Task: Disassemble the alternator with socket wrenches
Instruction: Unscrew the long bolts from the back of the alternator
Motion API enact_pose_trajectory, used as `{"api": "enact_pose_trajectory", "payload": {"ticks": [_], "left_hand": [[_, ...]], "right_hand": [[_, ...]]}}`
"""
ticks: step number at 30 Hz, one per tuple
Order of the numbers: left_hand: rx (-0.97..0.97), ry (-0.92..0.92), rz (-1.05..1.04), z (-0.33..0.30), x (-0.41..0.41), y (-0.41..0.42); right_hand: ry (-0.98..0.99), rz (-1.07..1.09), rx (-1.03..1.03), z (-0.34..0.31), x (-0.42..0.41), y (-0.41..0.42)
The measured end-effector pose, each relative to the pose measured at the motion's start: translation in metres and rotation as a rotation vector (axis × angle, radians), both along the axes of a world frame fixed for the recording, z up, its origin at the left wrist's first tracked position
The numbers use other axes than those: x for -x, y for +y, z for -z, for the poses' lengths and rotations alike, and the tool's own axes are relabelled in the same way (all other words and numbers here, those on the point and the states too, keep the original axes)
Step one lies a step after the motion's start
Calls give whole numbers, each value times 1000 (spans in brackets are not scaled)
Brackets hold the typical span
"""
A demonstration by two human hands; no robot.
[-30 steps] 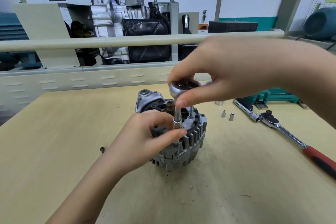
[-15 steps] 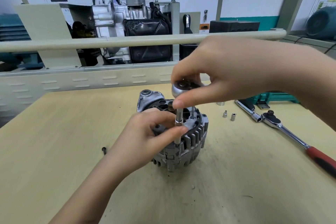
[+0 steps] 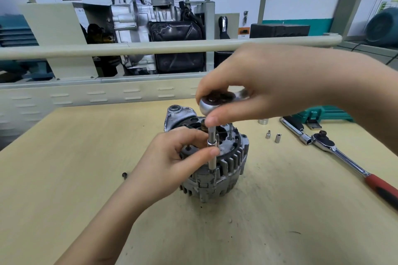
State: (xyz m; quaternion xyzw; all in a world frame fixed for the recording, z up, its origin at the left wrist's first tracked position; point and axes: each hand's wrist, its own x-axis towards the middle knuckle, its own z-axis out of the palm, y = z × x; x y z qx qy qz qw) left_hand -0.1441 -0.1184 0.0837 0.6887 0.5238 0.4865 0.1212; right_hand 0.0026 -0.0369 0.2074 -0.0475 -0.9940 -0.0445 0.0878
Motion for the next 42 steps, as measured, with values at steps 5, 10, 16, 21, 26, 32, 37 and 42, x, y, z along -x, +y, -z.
{"api": "enact_pose_trajectory", "payload": {"ticks": [5, 10, 16, 21, 26, 32, 37, 42], "left_hand": [[-20, 3, -31, -2, -4, 1], [101, -40, 84, -3, -3, -1], [9, -28, 42, -1, -5, -2], [-33, -33, -18, 1, -9, 0], [4, -115, -27, 0, -10, 1], [74, -174, 35, -3, -5, 1], [146, -139, 138, -6, 1, -2], [113, -132, 116, -6, -1, -1]], "right_hand": [[-6, 49, -29, 3, 1, -1], [-10, 6, 17, 1, -1, 1], [8, -30, 48, -1, -2, -1], [21, -12, 25, 0, -2, -6], [-5, 58, 85, 1, -7, -2], [-45, 52, 75, -1, -9, 4], [-85, 6, 74, -4, -9, 8], [-76, -7, 97, -6, -7, 8]]}}
